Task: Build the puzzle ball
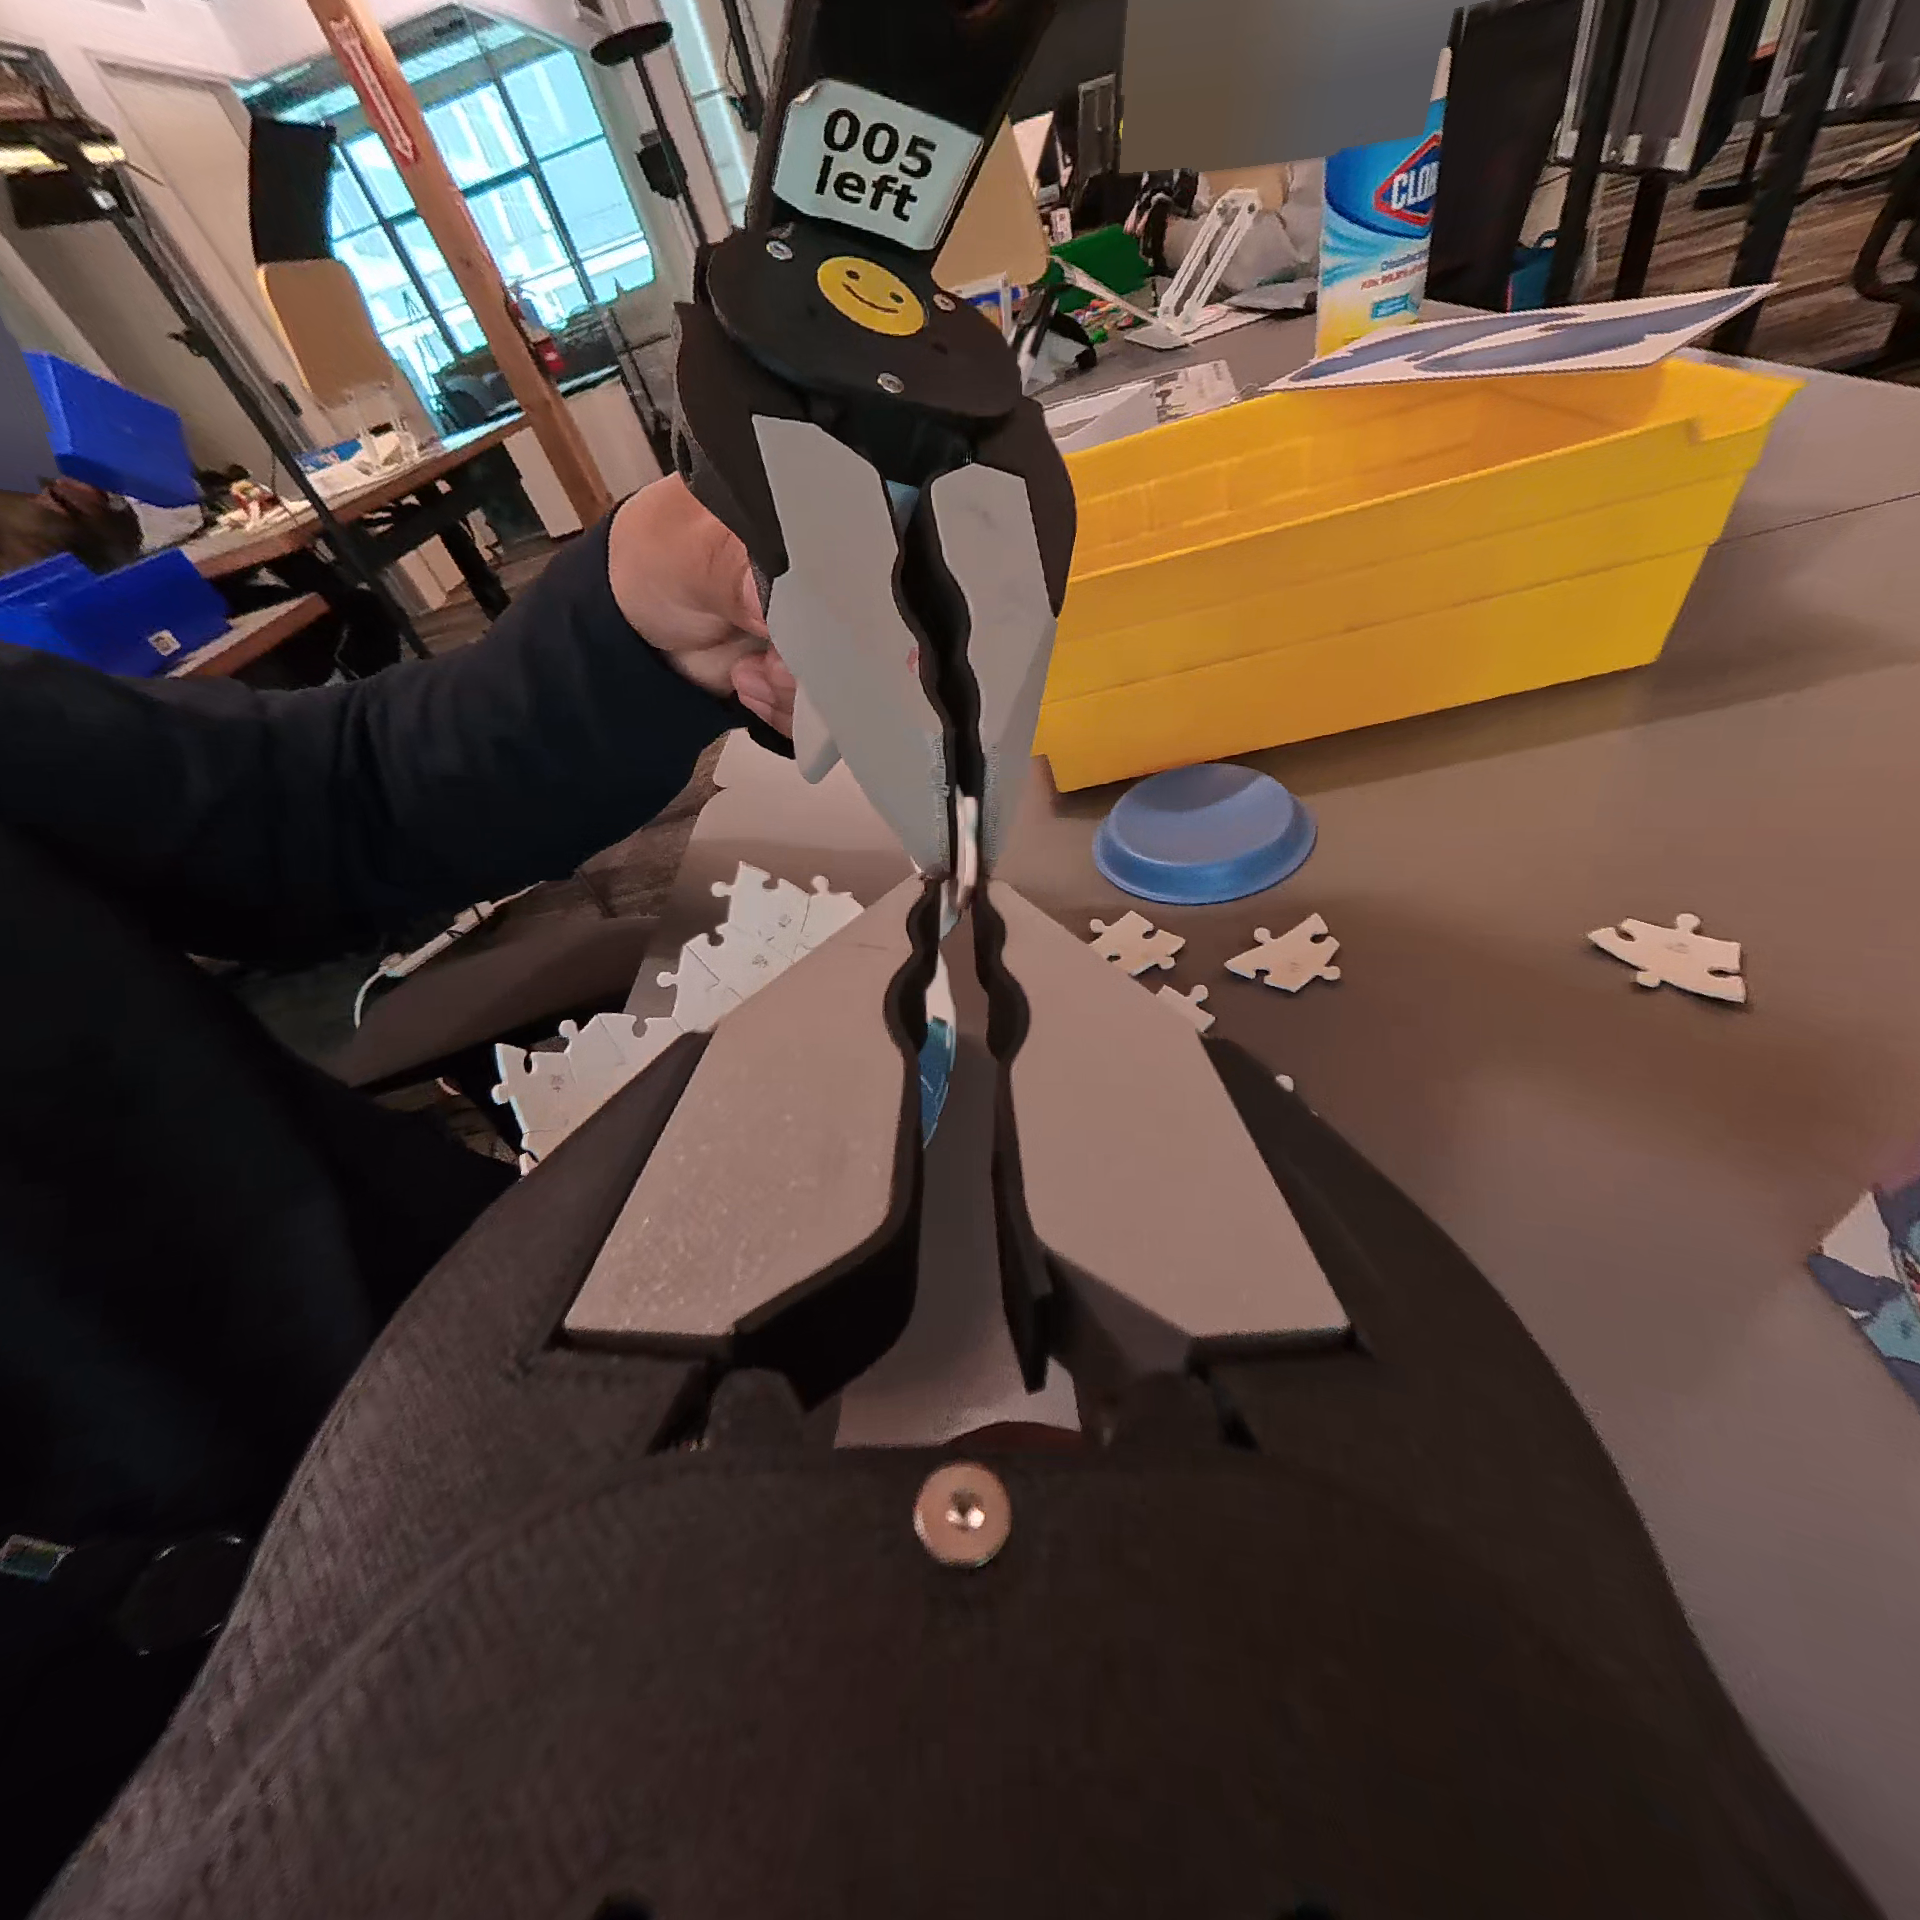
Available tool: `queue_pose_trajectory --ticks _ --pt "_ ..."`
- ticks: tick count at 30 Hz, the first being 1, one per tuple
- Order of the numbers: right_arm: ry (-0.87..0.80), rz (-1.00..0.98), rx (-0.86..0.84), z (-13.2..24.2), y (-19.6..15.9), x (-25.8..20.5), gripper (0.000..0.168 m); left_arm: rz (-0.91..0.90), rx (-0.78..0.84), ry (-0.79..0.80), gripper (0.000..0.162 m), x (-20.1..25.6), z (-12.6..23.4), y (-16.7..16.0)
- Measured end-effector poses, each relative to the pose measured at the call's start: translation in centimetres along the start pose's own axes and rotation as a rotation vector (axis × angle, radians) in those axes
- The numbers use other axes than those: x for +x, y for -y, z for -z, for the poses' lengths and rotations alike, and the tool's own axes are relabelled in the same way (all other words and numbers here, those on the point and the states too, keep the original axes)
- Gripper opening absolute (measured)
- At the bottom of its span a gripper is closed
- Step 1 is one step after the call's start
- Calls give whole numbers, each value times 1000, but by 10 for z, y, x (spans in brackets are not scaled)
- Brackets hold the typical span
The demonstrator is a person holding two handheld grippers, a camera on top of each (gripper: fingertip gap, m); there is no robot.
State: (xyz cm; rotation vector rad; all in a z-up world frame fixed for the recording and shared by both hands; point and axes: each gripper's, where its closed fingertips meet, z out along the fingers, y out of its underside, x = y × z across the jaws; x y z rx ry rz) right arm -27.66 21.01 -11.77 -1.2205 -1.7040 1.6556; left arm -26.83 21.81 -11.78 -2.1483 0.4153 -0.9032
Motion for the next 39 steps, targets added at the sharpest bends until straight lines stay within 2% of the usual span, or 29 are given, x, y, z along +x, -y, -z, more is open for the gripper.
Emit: queue_pose_trajectory --ticks 11,20,24,26,32,39 --pt "36 -45 -16 -16 0 -1 0 30 -46 -16 0 -4 2 -19" --pt "75 -57 -49 -25 -2 -6 0 6 -62 36 0 -5 9 -26" --pt "32 14 -97 -29 -2 -7 0 9 -46 44 9 -3 15 -30" --pt "11 49 -133 -30 -3 -8 0 34 -36 40 21 -2 23 -33" --pt "-12 168 -280 -35 -9 -12 0 55 -90 154 33 -20 51 -53" --pt "-71 289 -534 -47 -26 -7 0 48 -256 89 39 -24 35 -77"
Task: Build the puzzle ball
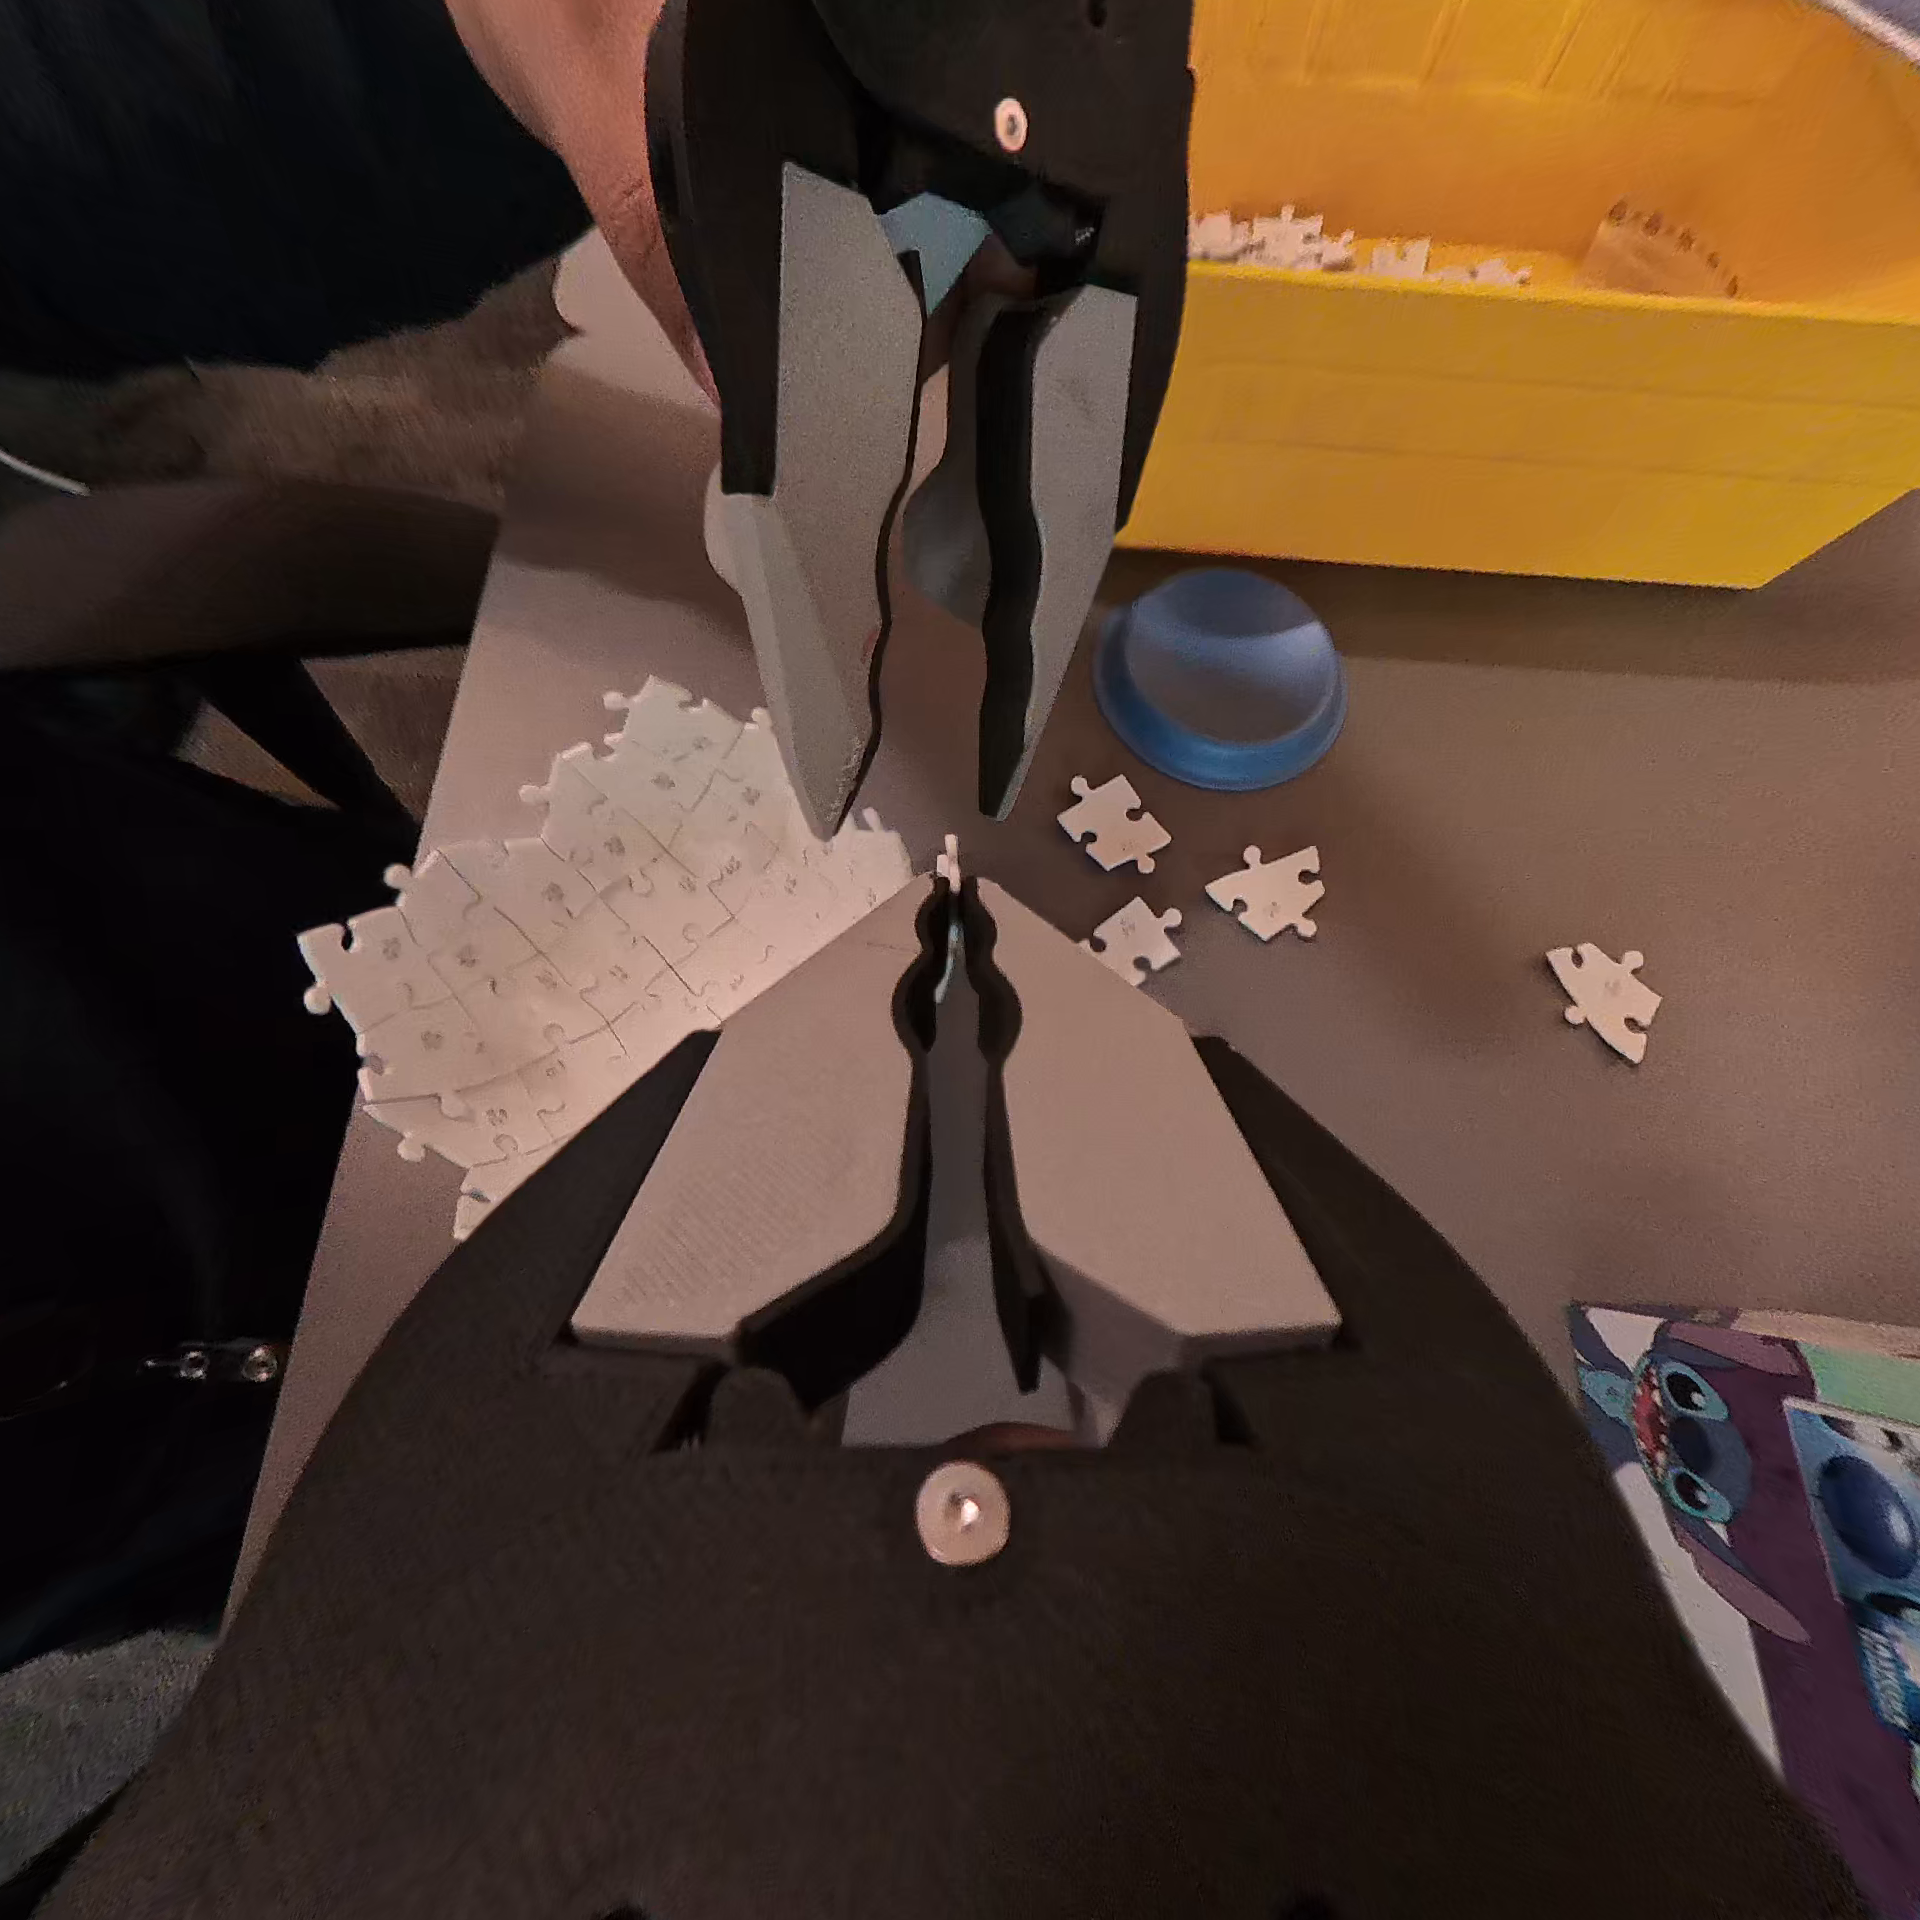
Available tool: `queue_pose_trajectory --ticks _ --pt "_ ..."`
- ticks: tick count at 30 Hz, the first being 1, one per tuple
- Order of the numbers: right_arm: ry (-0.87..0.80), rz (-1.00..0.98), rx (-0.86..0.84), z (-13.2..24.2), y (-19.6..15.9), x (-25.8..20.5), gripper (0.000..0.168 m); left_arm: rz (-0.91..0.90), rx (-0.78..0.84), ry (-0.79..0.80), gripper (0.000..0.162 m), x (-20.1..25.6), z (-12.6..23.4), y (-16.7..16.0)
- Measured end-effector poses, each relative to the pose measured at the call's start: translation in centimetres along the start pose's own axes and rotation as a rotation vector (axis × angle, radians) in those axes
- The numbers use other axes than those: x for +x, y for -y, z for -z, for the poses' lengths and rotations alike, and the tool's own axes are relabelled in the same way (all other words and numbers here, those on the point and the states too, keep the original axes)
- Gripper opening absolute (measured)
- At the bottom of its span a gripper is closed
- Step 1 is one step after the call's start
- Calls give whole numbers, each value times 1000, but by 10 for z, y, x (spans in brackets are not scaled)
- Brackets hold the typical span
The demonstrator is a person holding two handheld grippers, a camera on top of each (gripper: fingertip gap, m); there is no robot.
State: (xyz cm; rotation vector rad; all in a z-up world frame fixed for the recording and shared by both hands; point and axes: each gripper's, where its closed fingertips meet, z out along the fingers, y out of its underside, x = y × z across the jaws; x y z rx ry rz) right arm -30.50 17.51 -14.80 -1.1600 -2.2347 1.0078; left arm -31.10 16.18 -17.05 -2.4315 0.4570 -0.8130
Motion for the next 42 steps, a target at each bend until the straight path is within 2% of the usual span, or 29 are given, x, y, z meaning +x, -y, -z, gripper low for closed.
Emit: queue_pose_trajectory --ticks 6,16,20,42 --pt "8 45 -100 -5 -6 -7 0 -53 -42 -2 41 -1 -14 -3" --pt "13 63 -184 -6 -9 -11 0 -100 -75 -33 24 1 -30 -6" --pt "8 41 -193 -6 -13 -10 0 -115 -89 -39 7 3 -34 -5" --pt "-86 66 -280 -6 -20 -18 0 4 -74 -31 9 7 -37 -15"
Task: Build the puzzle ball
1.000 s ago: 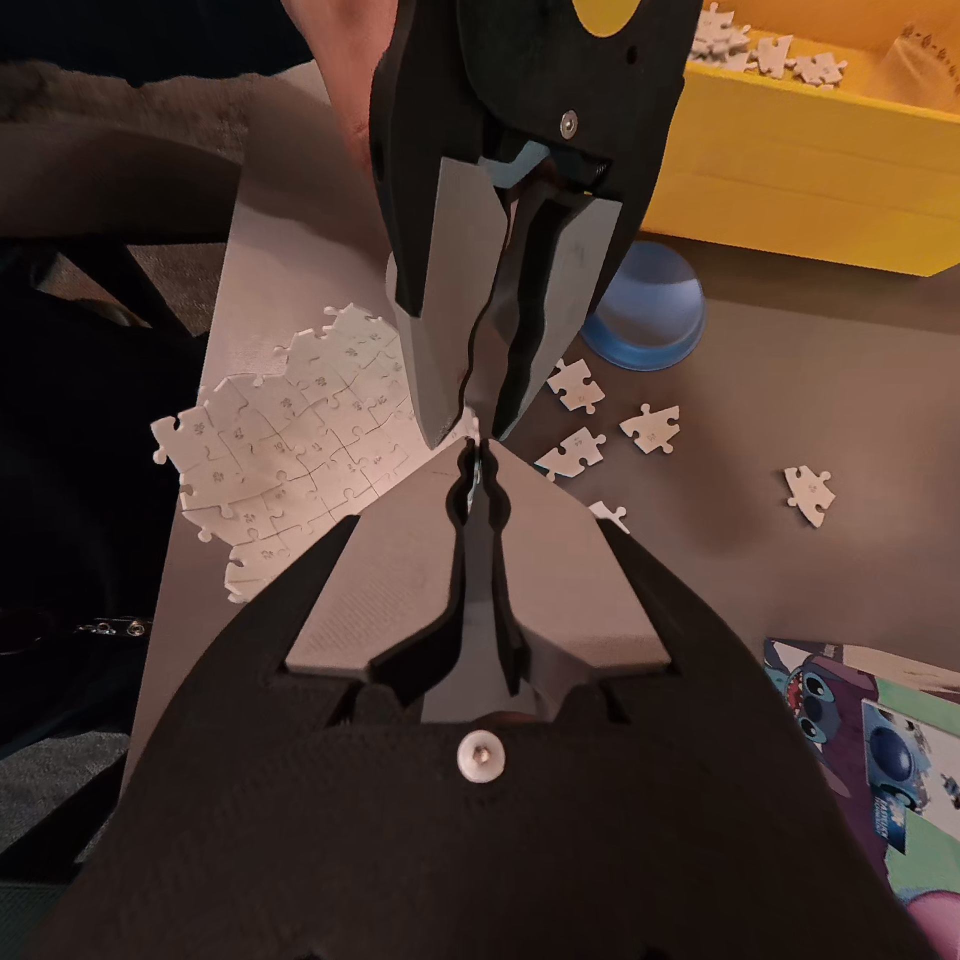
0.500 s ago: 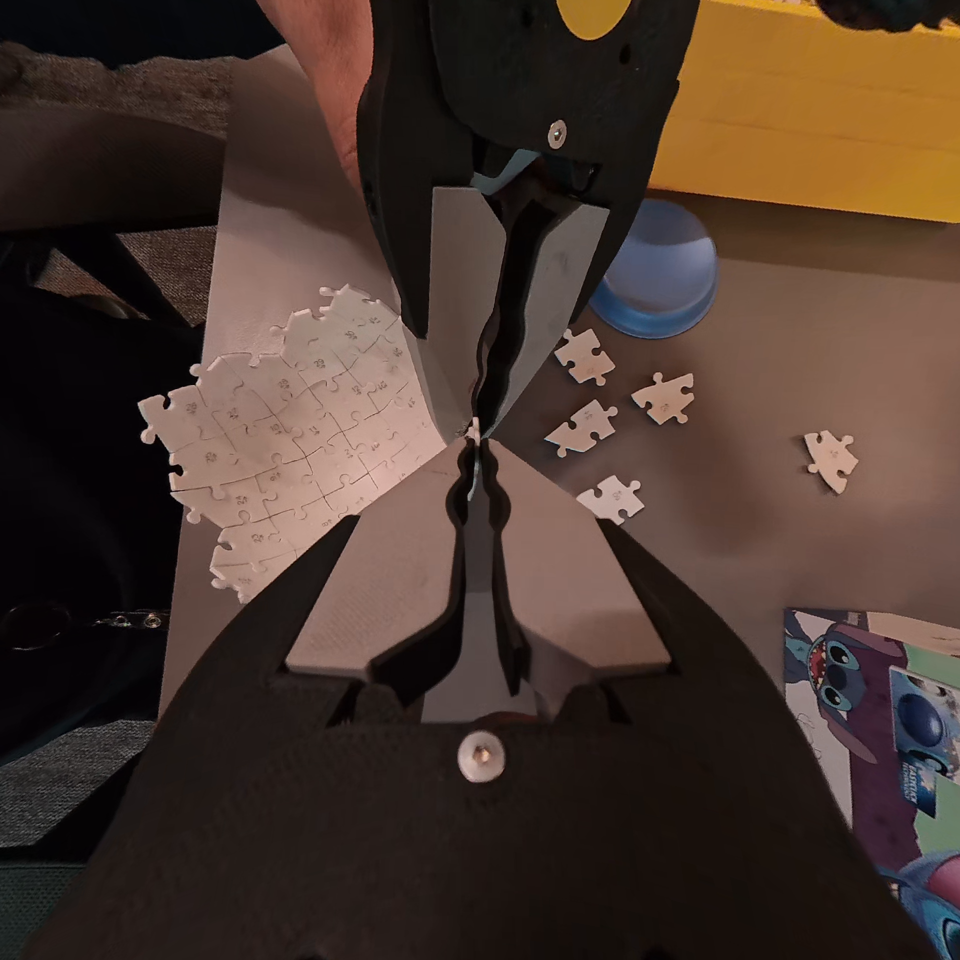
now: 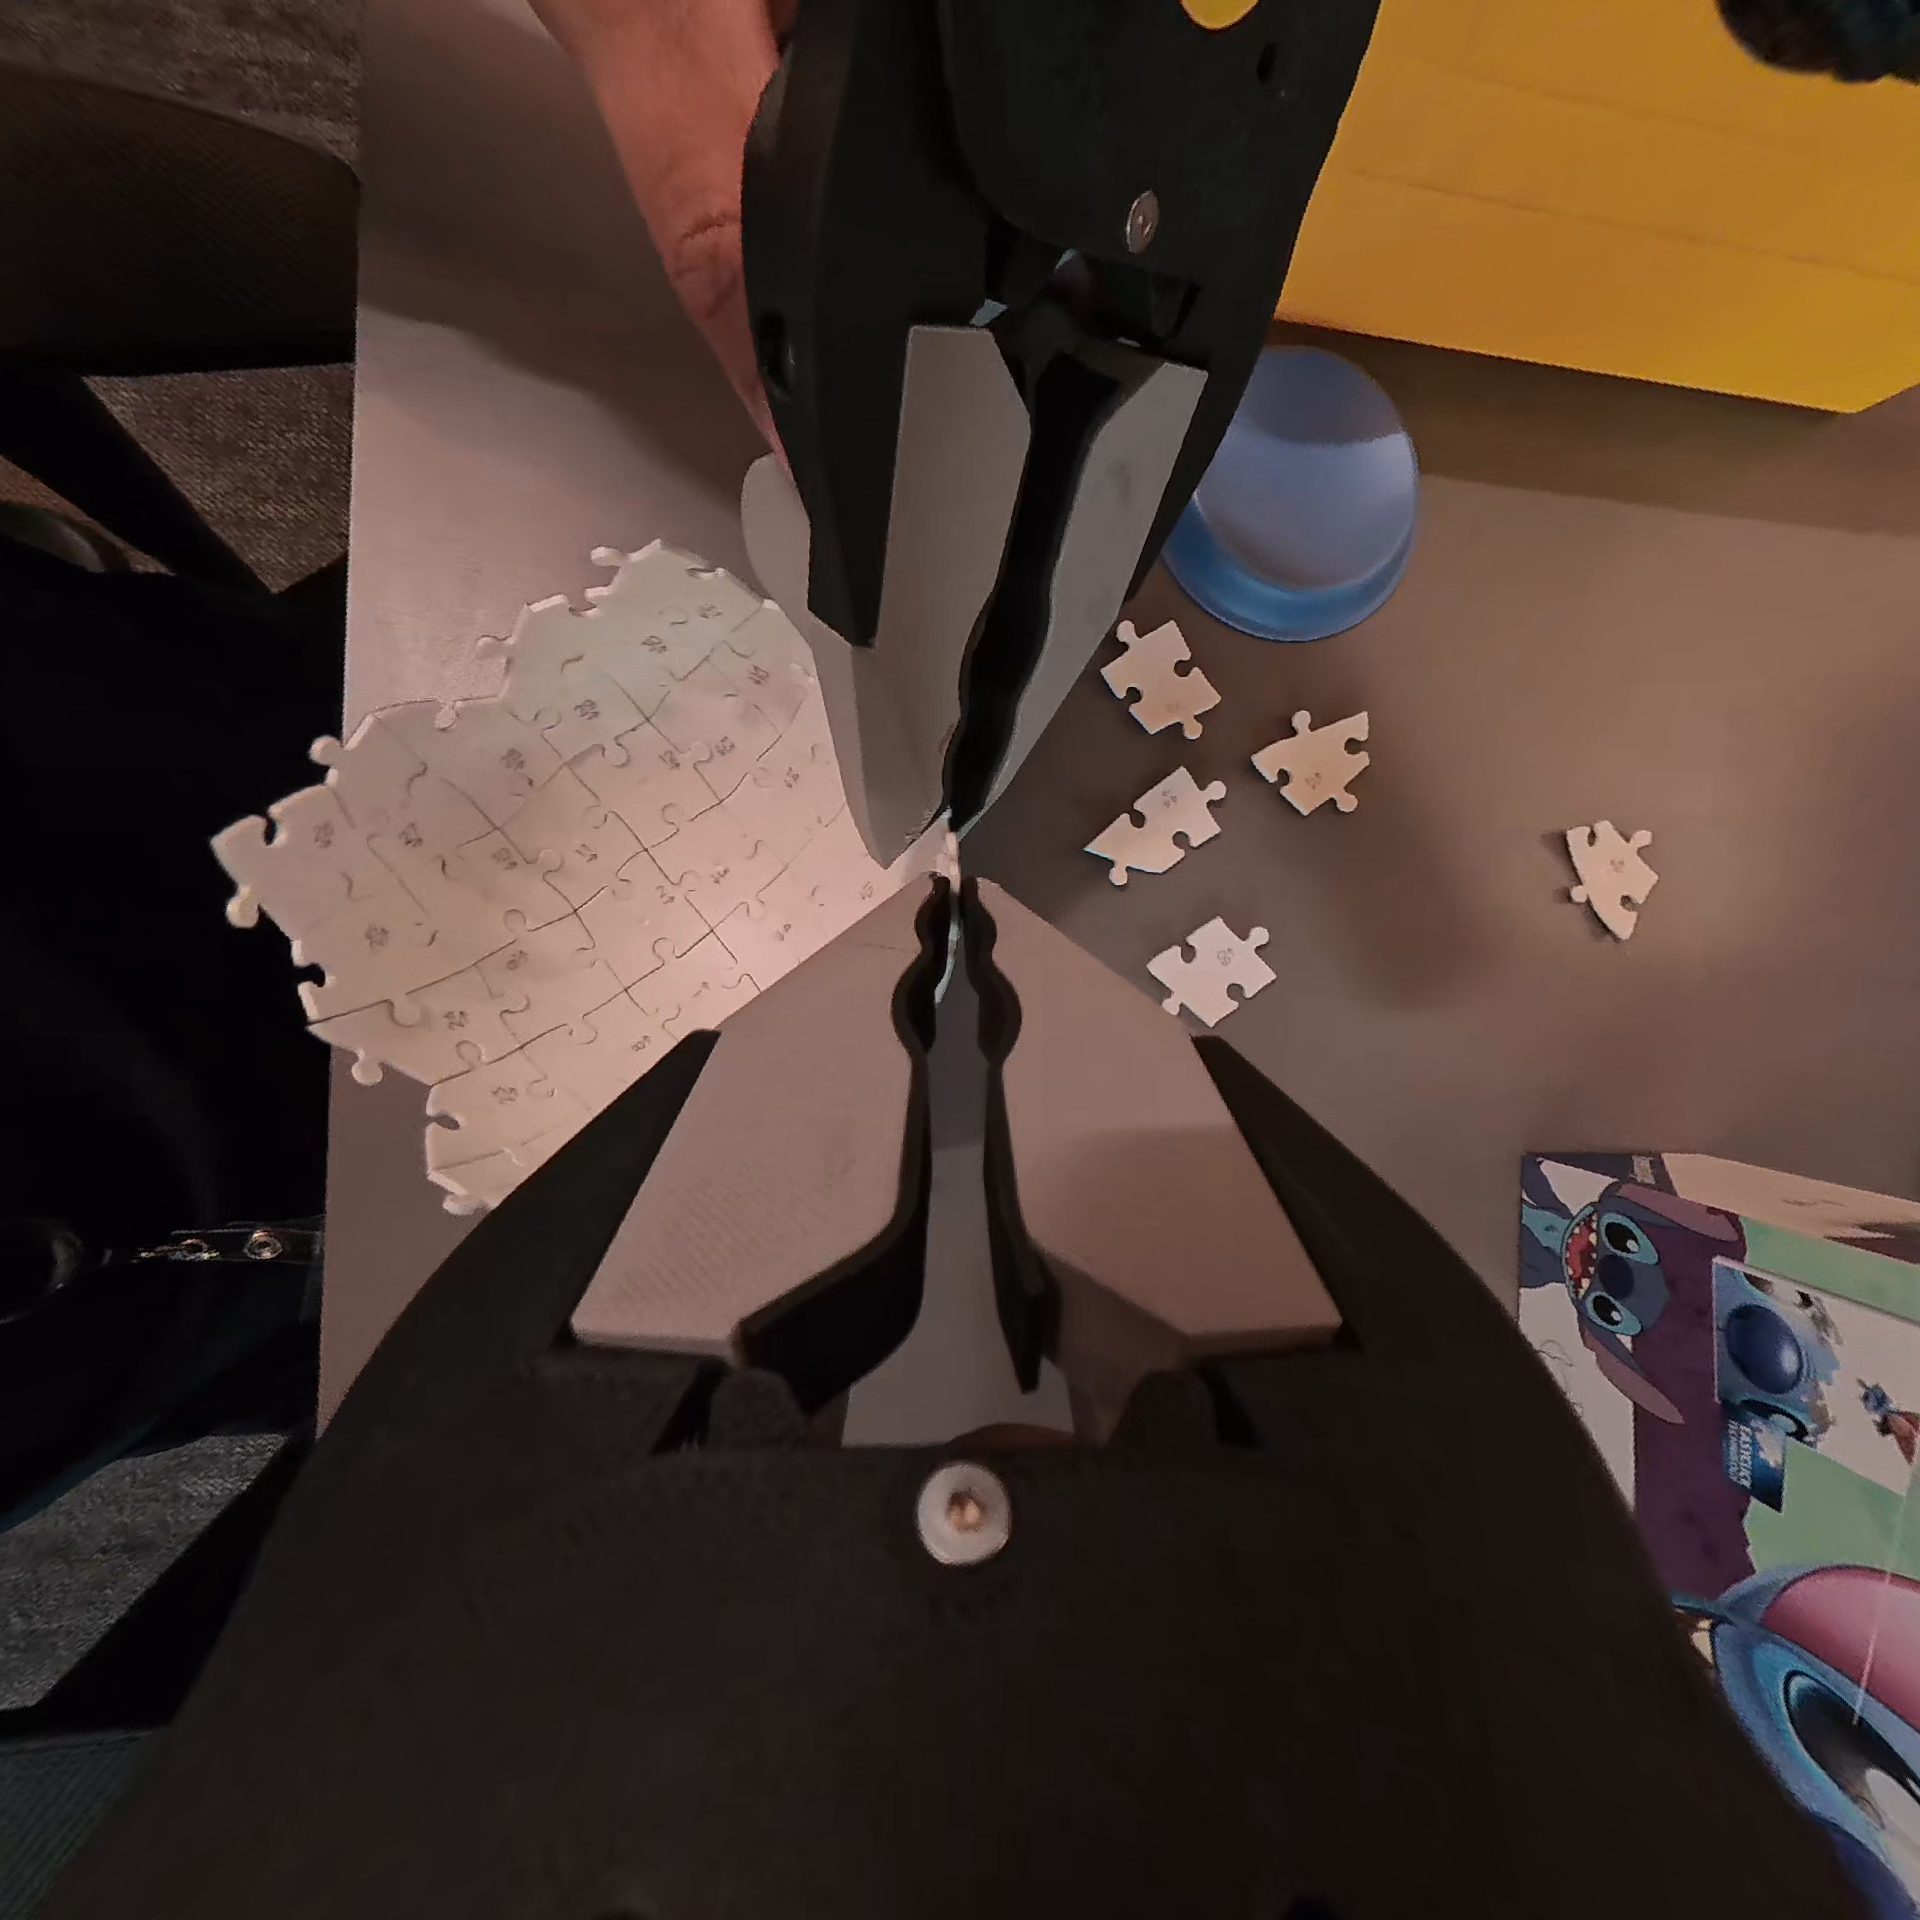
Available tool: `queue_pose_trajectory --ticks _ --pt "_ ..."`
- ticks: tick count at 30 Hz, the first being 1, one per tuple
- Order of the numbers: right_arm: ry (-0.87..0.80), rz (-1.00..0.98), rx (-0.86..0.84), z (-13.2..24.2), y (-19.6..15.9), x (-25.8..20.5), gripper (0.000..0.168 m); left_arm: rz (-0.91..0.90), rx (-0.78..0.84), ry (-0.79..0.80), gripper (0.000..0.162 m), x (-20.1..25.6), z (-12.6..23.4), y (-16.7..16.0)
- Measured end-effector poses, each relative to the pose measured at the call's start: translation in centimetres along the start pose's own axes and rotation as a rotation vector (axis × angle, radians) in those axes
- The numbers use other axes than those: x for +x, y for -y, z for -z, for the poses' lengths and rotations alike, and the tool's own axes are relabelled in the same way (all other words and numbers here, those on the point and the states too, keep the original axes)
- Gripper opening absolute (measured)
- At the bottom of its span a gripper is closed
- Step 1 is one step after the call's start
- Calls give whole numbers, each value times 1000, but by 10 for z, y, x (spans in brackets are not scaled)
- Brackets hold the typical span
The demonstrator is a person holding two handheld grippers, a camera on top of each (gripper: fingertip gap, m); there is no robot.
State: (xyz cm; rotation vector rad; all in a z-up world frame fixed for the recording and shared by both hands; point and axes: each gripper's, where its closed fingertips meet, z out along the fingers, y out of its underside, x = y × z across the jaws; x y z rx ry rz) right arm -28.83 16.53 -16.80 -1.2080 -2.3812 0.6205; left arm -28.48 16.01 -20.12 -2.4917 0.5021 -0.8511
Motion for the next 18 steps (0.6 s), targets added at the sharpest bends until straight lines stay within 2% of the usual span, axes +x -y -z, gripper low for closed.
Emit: queue_pose_trajectory --ticks 11,18 --pt "-25 2 34 -4 -1 7 0 -13 6 -11 19 -1 4 1" --pt "-19 3 68 -6 -2 8 0 -20 -1 -34 17 -5 1 5"
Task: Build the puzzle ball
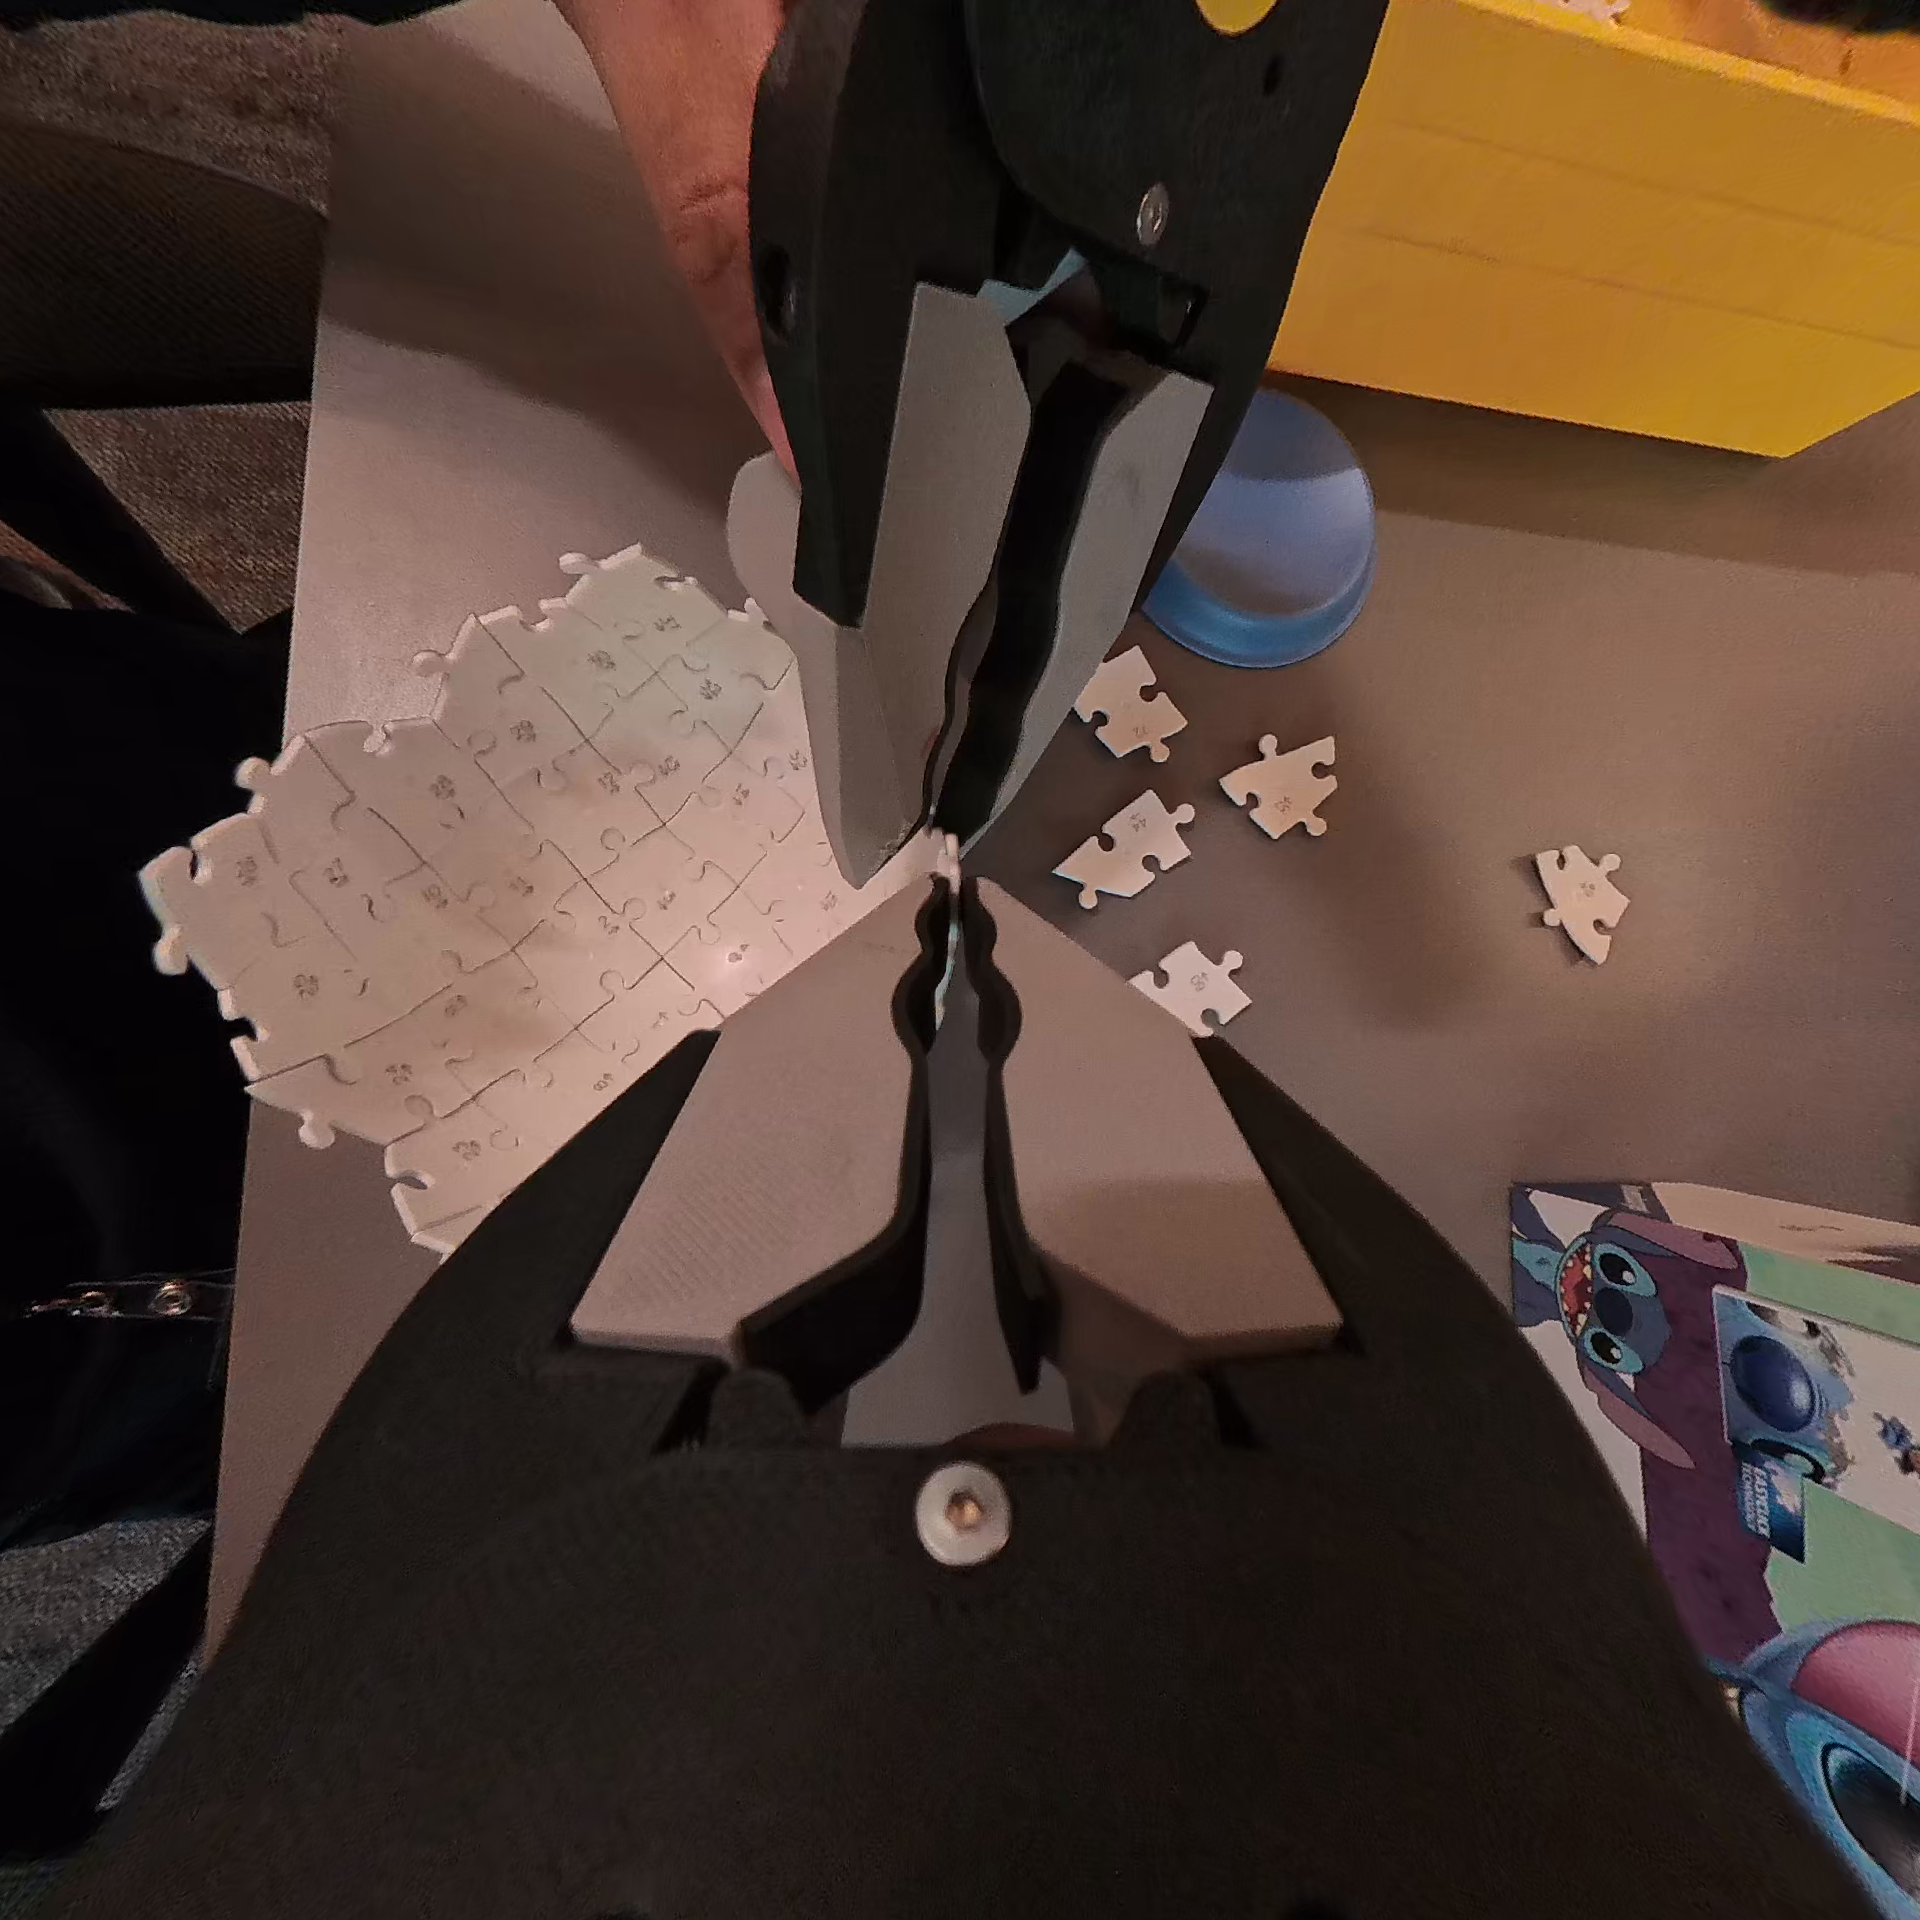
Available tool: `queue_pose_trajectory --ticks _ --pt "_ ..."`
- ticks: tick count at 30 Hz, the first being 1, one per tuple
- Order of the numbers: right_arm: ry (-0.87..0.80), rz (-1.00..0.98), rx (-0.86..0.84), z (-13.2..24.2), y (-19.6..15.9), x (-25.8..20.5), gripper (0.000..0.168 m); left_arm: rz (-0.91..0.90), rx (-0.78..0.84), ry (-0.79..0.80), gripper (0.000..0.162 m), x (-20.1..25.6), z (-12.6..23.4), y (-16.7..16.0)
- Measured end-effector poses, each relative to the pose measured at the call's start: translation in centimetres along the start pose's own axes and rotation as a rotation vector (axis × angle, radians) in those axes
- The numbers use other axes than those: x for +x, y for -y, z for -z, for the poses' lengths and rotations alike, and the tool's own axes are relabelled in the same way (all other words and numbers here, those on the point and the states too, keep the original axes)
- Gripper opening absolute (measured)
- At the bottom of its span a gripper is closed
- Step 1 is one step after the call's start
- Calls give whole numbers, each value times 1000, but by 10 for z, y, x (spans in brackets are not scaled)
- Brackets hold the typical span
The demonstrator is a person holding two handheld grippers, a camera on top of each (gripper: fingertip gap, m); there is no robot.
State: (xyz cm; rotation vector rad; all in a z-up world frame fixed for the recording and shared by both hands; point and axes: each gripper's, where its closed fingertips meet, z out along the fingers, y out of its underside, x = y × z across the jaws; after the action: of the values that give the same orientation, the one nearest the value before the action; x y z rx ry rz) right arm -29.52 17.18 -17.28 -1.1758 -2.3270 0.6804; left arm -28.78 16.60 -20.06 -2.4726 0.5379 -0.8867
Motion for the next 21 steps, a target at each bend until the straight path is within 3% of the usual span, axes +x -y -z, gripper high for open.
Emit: queue_pose_trajectory --ticks 21 --pt "28 -20 6 -6 -11 1 0 -43 -40 -33 13 -2 -12 5"
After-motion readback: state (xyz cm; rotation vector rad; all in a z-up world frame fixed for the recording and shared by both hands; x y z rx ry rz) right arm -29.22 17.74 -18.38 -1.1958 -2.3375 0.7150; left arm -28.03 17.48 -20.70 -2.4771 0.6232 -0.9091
